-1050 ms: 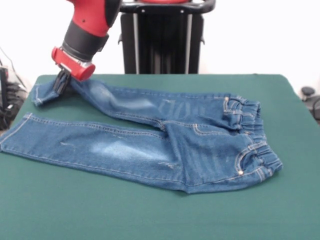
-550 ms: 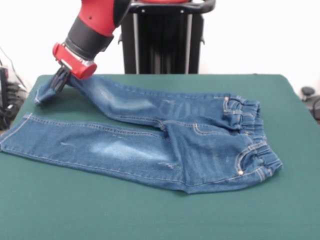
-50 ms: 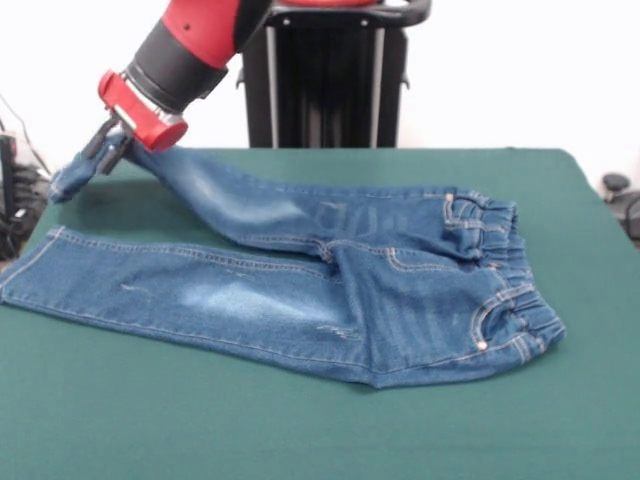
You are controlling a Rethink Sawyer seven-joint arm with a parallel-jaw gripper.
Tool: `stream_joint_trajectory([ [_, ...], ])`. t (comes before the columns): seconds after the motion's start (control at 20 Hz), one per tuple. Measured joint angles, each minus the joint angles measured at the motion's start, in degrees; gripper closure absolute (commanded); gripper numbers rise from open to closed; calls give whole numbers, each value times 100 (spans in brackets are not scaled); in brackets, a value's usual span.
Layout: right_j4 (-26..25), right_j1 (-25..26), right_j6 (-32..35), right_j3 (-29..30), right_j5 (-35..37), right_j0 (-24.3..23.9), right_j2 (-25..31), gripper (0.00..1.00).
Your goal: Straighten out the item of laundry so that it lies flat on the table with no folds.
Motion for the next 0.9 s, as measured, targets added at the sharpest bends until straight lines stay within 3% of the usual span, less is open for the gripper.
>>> stream_joint_trajectory([
  [0.25, -102, -200, 0, 2, 1, -243, 118, 0],
  [0.65, -503, -1254, 0, 7, 363, -1106, 737, 0],
  [0.9, -652, -1659, 0, 5, 649, -1301, 980, 0],
])
